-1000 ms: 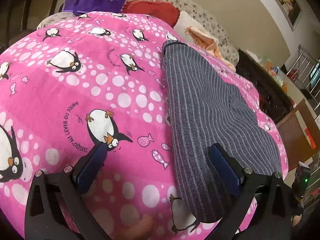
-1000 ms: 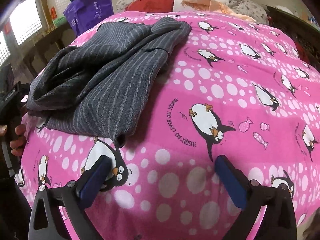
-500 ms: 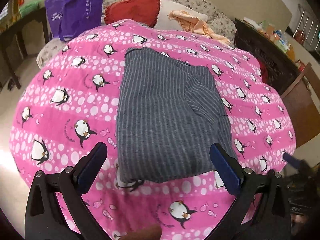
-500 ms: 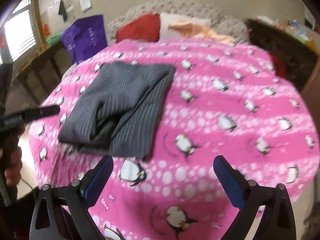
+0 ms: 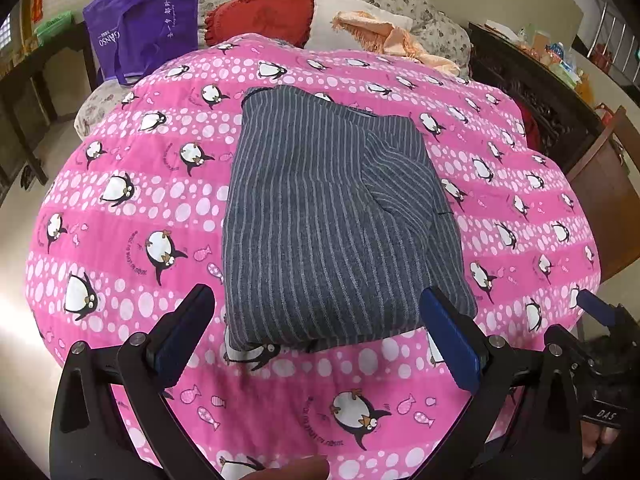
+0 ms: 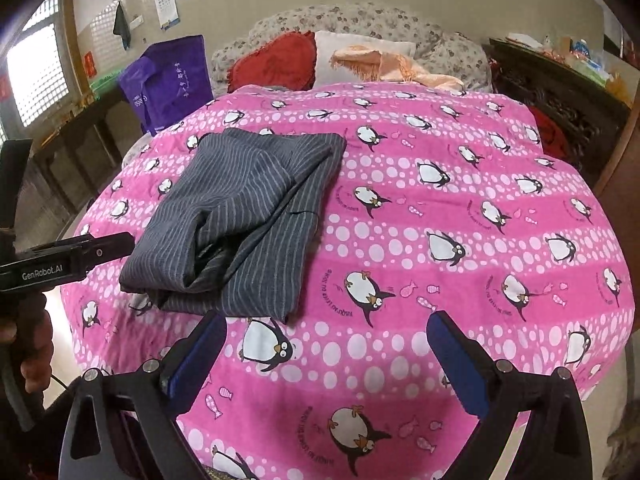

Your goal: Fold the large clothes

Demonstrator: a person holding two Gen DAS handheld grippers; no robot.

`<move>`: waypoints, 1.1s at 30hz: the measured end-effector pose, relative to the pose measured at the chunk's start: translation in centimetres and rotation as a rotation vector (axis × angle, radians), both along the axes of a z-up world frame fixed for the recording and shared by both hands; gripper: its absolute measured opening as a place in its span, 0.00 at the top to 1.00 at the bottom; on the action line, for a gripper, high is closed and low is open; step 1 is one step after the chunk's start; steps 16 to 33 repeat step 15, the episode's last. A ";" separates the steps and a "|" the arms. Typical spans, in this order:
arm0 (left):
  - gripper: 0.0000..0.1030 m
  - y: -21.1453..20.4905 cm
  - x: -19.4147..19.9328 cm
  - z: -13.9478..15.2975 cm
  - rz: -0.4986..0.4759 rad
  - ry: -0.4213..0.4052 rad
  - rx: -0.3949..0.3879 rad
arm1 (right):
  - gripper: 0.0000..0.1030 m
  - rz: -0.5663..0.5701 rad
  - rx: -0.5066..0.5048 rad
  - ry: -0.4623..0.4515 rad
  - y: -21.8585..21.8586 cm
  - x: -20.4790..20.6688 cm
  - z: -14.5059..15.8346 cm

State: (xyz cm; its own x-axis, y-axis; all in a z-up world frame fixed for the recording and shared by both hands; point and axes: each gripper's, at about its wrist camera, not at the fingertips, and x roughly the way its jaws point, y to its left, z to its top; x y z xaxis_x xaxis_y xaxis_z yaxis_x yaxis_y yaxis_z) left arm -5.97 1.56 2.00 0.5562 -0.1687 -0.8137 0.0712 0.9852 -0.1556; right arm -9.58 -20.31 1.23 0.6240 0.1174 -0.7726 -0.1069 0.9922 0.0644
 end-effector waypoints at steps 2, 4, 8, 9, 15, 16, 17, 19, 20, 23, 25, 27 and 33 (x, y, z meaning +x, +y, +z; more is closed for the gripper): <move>0.00 0.0 0.1 -0.1 0.002 0.004 0.000 | 0.03 0.005 0.003 -0.002 0.1 0.0 0.0; 0.00 0.0 0.1 -0.3 0.003 0.008 -0.001 | 0.03 0.012 0.000 -0.003 0.3 0.0 0.0; 0.00 -0.1 0.1 -0.5 -0.002 0.013 -0.005 | 0.03 0.018 0.002 -0.003 0.5 0.1 -0.2; 0.00 -0.1 0.1 -0.5 -0.004 0.013 -0.007 | 0.03 0.018 0.004 -0.002 0.5 0.2 -0.2; 0.00 -0.7 -0.3 -0.3 -0.026 -0.013 -0.005 | 0.03 0.024 0.009 0.003 0.7 0.2 -0.4; 0.00 -0.7 -0.3 -0.3 -0.026 -0.013 -0.005 | 0.03 0.024 0.009 0.003 0.7 0.2 -0.4; 0.00 -0.7 -0.3 -0.3 -0.026 -0.013 -0.005 | 0.03 0.024 0.009 0.003 0.7 0.2 -0.4; 0.00 -0.7 -0.3 -0.3 -0.026 -0.013 -0.005 | 0.03 0.024 0.009 0.003 0.7 0.2 -0.4; 0.00 -0.7 -0.3 -0.3 -0.026 -0.013 -0.005 | 0.03 0.024 0.009 0.003 0.7 0.2 -0.4; 0.00 -0.7 -0.3 -0.3 -0.026 -0.013 -0.005 | 0.03 0.024 0.009 0.003 0.7 0.2 -0.4; 0.00 -0.7 -0.3 -0.3 -0.026 -0.013 -0.005 | 0.03 0.024 0.009 0.003 0.7 0.2 -0.4; 0.00 -0.7 -0.3 -0.3 -0.026 -0.013 -0.005 | 0.03 0.024 0.009 0.003 0.7 0.2 -0.4; 0.00 -0.7 -0.3 -0.3 -0.026 -0.013 -0.005 | 0.03 0.024 0.009 0.003 0.7 0.2 -0.4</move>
